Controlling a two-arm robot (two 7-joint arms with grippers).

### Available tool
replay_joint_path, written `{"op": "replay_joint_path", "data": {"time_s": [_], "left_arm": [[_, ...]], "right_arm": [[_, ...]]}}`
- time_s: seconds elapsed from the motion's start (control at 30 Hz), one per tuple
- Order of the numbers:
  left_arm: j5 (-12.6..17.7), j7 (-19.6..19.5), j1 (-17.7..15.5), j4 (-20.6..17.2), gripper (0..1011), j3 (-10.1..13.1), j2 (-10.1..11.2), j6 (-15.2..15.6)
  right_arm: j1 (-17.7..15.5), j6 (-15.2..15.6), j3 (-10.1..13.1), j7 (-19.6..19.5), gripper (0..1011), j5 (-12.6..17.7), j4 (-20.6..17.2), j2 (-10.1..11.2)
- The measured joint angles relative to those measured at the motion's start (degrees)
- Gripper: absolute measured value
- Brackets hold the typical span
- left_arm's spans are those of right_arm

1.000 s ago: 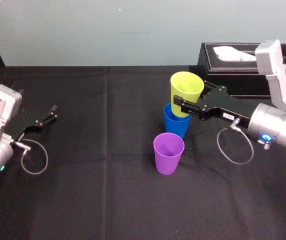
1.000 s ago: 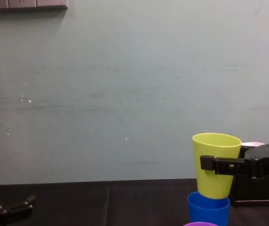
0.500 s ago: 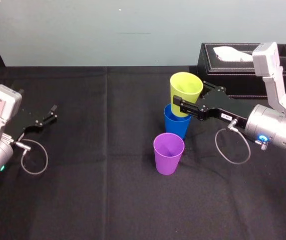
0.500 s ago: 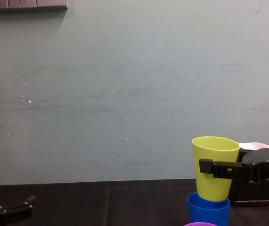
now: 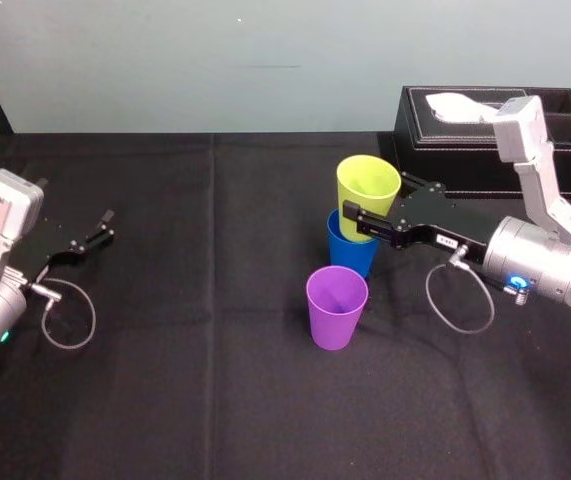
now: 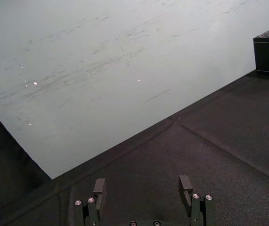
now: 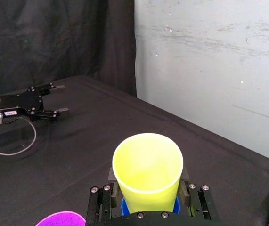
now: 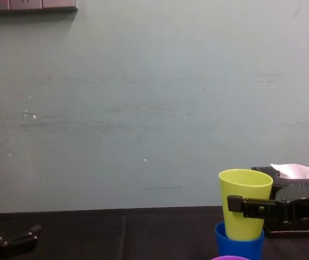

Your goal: Stack the three plastic cups sequentially using one hand.

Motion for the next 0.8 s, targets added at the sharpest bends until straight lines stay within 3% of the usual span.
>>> {"op": "replay_joint_path", "data": {"time_s": [0.8], "left_arm": [[0.00, 0.00, 0.00, 0.00, 1011, 0.00, 0.00, 0.00]], "right_arm": [[0.43, -1.02, -0.28, 0.86, 734, -0.94, 2.75, -1.18]]}}
